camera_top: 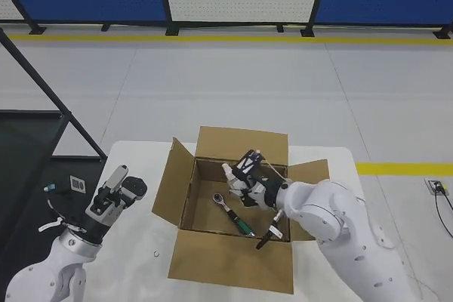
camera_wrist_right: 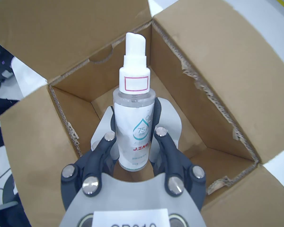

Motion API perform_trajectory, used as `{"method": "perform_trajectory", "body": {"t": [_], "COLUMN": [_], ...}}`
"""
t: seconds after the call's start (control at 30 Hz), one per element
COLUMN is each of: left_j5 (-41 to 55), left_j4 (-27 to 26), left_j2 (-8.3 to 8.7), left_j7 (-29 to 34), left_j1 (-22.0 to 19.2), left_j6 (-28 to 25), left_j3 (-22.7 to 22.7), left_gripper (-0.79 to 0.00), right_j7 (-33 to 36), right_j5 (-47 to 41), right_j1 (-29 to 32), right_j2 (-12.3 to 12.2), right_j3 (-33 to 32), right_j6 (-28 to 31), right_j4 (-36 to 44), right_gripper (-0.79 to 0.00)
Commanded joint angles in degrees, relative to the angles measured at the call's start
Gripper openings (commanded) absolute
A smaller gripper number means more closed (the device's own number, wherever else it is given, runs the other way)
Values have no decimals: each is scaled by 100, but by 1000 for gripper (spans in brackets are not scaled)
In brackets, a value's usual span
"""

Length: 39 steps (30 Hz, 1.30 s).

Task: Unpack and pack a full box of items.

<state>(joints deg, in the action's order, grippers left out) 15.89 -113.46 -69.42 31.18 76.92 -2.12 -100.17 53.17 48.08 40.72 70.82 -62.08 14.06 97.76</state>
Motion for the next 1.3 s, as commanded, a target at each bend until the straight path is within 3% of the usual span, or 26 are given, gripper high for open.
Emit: {"method": "perform_trajectory", "body": {"t": [0.0,0.37,0.53,0.7,1.0,1.13,1.27], "left_j5": [0,0,0,0,0,0,0], "left_j4": [0,0,0,0,0,0,0], "left_j2": [0,0,0,0,0,0,0], "left_j7": [0,0,0,0,0,0,0], "left_j1": [0,0,0,0,0,0,0], "left_j6": [0,0,0,0,0,0,0], "left_j3": [0,0,0,0,0,0,0], "left_gripper": [0,0,0,0,0,0,0], "right_j7": [-155,-678,-609,-85,-85,86,743], "right_j5": [-162,-1577,-2060,-1943,-1943,-1434,-1267], "right_j1": [496,3102,3847,3938,3938,3921,3480], "right_j2": [-109,-472,-523,-588,-588,-624,-691], "right_j3": [-664,-4052,-4978,-5122,-5122,-4782,-4459], "right_j6": [75,510,329,-77,-77,-179,-387], "right_j4": [444,1744,1707,1292,1292,1426,890], "right_gripper": [-785,-785,-785,-785,-785,-785,-785]}}
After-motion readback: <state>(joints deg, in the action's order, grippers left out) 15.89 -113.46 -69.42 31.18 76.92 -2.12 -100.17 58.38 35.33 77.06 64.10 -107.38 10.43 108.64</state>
